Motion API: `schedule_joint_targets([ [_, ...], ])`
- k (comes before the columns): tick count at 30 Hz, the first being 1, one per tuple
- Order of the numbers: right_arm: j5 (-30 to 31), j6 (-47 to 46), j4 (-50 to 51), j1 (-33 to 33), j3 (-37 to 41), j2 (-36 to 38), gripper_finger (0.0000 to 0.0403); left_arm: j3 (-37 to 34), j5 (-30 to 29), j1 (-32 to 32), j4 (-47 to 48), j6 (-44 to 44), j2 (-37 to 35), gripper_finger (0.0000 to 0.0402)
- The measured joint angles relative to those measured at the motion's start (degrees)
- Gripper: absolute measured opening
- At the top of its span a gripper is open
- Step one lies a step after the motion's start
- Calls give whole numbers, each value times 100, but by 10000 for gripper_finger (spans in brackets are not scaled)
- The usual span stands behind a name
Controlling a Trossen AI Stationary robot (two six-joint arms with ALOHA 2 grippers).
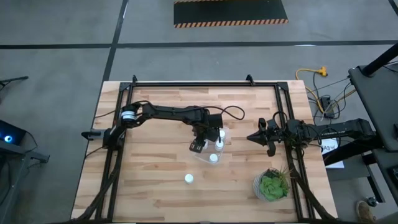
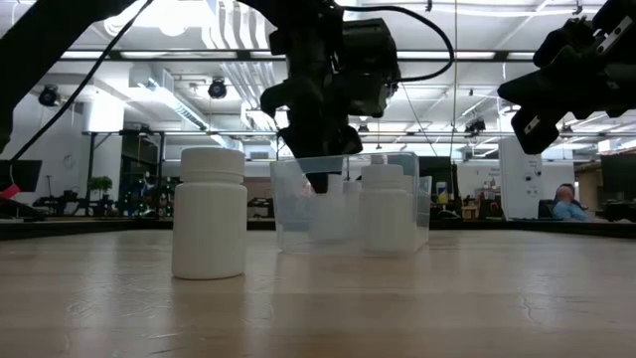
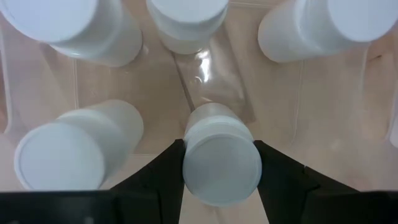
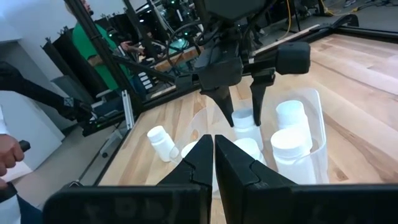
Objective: Pick and place pill bottles into a basket
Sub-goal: Put the medicine bottle into the transparent bin
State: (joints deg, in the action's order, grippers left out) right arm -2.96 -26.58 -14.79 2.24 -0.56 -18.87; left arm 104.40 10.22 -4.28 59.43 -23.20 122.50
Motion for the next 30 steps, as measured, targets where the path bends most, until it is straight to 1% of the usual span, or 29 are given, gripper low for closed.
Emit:
schedule_joint_targets([
  [20,0,-1,-4,0,0,-2,9,0,-1,3,-8,4,-7,153],
  [24,0,-1,-4,0,0,-2,9,0,-1,3,-14,8,-7,164],
  [30,0,-1,-4,0,0,-2,9,0,-25,4,-26,34,-7,195],
])
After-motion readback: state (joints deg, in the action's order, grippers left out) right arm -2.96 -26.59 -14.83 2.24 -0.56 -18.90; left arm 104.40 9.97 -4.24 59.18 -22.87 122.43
